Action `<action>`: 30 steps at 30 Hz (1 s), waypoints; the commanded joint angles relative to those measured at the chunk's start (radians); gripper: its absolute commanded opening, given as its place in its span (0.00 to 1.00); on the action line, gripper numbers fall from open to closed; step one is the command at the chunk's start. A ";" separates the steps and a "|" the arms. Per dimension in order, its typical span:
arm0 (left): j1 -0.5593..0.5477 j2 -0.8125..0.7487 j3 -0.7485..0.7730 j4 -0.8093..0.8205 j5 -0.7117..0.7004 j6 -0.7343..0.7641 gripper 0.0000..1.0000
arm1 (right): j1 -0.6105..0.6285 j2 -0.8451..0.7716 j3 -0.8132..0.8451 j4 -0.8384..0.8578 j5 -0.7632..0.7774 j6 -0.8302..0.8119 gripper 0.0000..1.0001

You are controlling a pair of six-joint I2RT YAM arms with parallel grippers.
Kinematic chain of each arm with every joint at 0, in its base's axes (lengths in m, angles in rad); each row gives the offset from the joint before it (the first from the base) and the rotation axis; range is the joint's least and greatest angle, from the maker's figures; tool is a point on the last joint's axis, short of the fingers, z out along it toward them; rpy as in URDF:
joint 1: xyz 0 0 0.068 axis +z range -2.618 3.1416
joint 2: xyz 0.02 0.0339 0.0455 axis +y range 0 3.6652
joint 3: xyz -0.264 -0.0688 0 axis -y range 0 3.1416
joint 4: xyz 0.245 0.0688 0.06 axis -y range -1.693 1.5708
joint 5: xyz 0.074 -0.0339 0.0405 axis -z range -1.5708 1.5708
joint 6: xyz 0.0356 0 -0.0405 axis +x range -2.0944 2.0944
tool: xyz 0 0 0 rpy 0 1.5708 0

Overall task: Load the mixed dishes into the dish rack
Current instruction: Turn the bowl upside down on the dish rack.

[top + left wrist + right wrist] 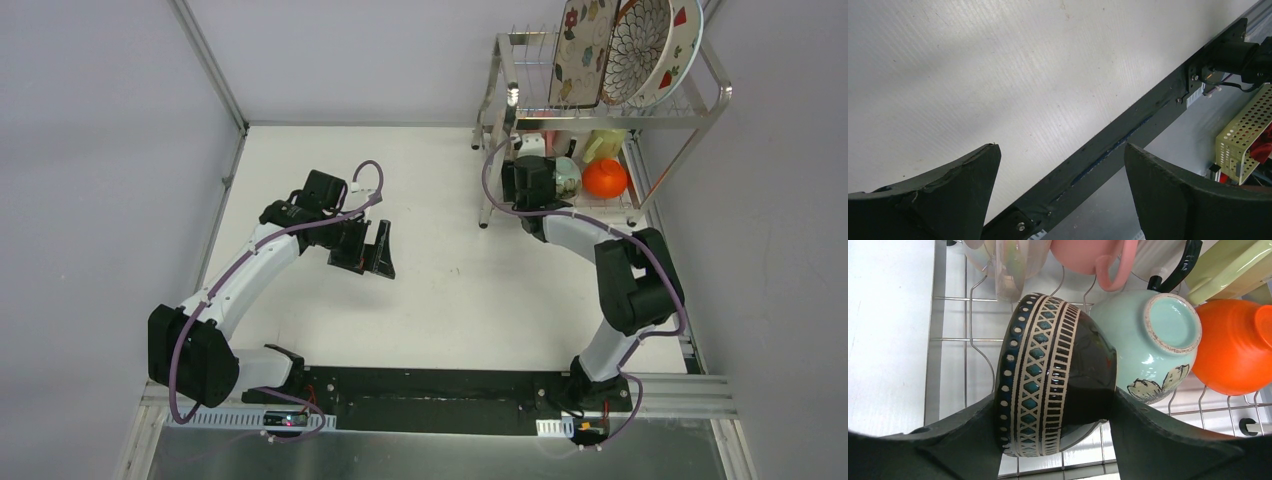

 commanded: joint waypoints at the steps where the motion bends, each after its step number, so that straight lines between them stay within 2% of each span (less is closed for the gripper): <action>1: 0.009 -0.037 -0.005 0.008 0.014 0.025 0.99 | 0.008 -0.015 0.080 -0.028 0.032 0.017 0.72; 10: 0.009 -0.034 -0.007 0.008 0.019 0.023 0.99 | 0.007 -0.079 0.141 -0.143 -0.048 0.128 0.76; 14: 0.009 -0.033 -0.006 0.008 0.022 0.022 0.99 | 0.006 -0.081 0.150 -0.162 -0.096 0.141 0.73; 20: 0.009 -0.035 -0.009 0.008 0.021 0.021 0.99 | -0.002 -0.104 0.156 -0.262 -0.058 0.153 0.75; 27: 0.009 -0.029 -0.007 0.008 0.023 0.022 0.99 | -0.040 -0.208 0.065 -0.228 -0.184 0.189 0.81; 30: 0.009 -0.030 -0.008 0.008 0.019 0.023 0.99 | -0.058 -0.249 0.014 -0.210 -0.196 0.227 0.79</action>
